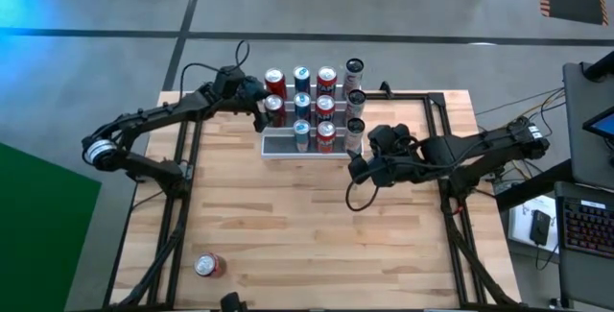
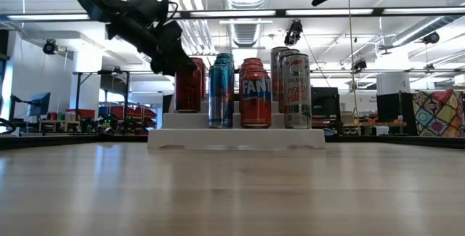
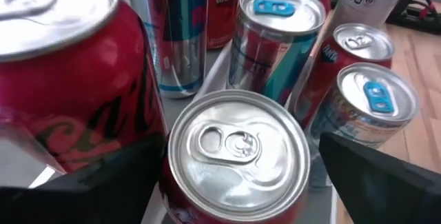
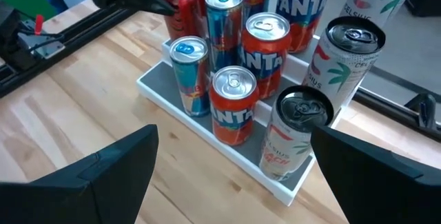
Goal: Place canned beverage on shelf
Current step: Put the red soda can on the bottom tier of the shelf aligned with the other red soda can
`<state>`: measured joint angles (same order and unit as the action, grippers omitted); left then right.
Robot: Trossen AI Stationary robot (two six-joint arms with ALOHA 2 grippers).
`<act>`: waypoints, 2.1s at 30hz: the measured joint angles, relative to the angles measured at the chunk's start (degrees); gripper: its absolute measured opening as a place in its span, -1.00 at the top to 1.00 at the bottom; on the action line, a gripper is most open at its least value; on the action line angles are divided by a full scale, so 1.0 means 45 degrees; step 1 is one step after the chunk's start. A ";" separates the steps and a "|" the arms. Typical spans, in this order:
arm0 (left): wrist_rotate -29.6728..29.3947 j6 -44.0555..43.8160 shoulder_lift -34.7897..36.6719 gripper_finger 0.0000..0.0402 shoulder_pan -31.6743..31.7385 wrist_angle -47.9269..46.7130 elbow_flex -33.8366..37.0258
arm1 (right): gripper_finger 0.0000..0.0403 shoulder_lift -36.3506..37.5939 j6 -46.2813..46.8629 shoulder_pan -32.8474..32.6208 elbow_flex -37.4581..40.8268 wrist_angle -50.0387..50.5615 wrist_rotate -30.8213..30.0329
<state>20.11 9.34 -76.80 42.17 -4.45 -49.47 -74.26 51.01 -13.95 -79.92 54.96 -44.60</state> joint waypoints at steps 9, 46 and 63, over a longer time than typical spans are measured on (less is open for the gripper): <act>-0.0345 -0.0194 0.1458 -0.86 0.0024 -0.0722 0.0000 | -0.84 -0.0005 -0.0235 0.0080 0.0005 0.0005 0.0000; -0.4156 -0.7454 0.9656 -0.86 -1.5238 -0.5599 0.2809 | -0.84 -0.3198 -0.6175 0.0108 0.0265 -0.9299 0.6483; -0.7585 -1.2515 0.9040 -0.86 -1.8881 -0.7728 0.2458 | -0.74 -0.8316 -0.1520 -0.0773 -0.6076 -0.5828 0.5204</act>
<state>-14.02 -46.97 -36.12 -42.79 -39.23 -38.41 -111.68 44.17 -17.42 -107.26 28.73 -21.18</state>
